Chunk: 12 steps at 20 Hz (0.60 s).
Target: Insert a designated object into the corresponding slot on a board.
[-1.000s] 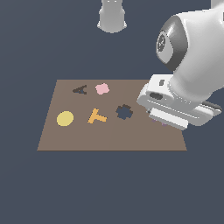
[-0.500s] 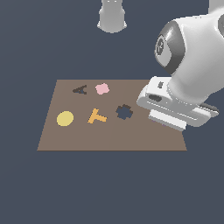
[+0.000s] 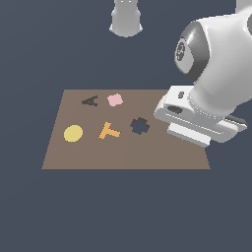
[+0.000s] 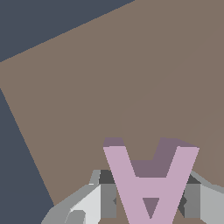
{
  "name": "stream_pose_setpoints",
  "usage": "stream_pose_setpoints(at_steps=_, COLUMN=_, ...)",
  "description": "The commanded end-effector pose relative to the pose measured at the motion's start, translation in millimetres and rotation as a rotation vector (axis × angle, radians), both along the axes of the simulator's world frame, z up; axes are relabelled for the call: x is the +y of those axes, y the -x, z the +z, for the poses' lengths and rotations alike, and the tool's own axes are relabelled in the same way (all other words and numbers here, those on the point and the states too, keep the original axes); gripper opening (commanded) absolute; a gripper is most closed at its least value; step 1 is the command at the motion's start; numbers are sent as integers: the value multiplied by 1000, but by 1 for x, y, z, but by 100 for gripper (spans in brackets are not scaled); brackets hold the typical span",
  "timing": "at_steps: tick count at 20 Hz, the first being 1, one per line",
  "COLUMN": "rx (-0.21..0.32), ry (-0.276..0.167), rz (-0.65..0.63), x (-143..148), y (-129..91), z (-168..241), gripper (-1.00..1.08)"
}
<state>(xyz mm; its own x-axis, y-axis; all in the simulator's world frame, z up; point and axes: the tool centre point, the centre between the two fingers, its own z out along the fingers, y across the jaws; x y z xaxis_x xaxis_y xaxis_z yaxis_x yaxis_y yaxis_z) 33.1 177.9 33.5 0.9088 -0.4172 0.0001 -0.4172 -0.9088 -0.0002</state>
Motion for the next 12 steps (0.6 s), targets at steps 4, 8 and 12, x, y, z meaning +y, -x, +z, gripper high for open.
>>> stream_pose_setpoints(at_steps=4, rx=1, ry=0, rz=17, x=0, y=4, z=0, gripper=-100)
stream_pose_setpoints(at_steps=8, rx=1, ry=0, rz=56, x=-1, y=11, z=0, gripper=-100)
stream_pose_setpoints(at_steps=12, rx=1, ry=0, rz=119, x=-3, y=23, z=0, gripper=-100)
